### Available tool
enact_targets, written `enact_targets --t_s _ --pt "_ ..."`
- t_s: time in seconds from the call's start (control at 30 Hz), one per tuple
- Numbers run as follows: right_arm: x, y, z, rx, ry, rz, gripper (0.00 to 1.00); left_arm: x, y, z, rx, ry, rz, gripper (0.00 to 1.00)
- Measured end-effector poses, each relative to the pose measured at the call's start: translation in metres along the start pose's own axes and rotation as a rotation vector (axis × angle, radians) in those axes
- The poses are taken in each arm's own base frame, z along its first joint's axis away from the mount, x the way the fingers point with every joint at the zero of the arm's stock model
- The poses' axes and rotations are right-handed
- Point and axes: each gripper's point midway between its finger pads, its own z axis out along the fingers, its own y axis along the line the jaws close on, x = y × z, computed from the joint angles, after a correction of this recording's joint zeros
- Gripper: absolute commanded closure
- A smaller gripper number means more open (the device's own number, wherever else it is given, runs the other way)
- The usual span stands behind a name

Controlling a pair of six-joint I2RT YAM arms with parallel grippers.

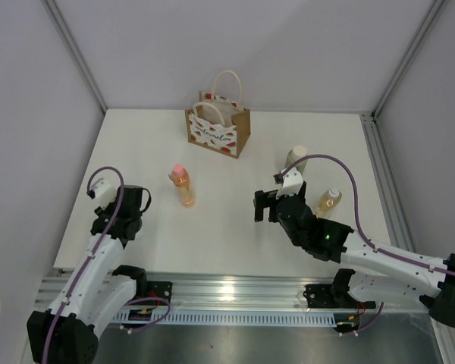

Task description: Place the personal care products into the canvas bag

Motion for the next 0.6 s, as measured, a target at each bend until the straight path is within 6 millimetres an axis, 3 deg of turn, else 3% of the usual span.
enact_targets --t_s 0.17,0.4,0.6 --pt "0.000 0.000 0.000 -0.001 -0.001 0.001 0.02 0.008 -0.017 -0.013 0.102 0.014 0.043 1.00" --pt "0.001 0.000 0.001 0.003 0.001 -0.002 0.02 0.042 -0.060 -0.061 0.380 0.019 0.253 0.99" --pt "0.005 0.000 0.003 0.010 0.013 -0.012 0.02 0.073 -0.073 -0.095 0.549 0.035 0.406 1.00"
